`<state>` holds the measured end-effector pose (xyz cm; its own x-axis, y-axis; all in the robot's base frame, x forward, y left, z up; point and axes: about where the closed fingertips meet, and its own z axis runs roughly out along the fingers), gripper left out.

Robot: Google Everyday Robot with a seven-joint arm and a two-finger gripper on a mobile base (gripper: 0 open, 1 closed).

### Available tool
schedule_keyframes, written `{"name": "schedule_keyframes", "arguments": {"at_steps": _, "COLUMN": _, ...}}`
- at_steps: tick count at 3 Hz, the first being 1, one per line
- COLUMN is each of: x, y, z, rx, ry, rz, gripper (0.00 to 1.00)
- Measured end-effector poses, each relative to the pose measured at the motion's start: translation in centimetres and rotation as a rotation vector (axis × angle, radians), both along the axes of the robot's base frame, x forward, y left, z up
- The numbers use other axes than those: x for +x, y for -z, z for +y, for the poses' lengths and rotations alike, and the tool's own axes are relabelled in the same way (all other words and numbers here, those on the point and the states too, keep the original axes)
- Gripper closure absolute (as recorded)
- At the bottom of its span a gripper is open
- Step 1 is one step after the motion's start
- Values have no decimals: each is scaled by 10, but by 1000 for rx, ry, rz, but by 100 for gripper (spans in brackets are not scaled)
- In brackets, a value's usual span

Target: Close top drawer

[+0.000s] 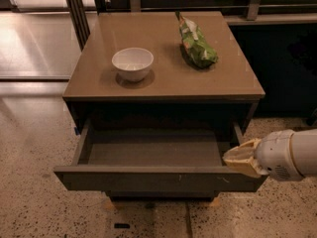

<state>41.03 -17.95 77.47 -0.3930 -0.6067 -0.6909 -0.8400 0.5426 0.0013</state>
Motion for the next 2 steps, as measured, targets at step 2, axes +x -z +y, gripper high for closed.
{"name": "schedule_keyframes", "arguments": {"at_steps": 2, "x": -14, "y": 85, "z": 20, "rx": 276, "ry": 56, "rz": 106, "gripper": 100}}
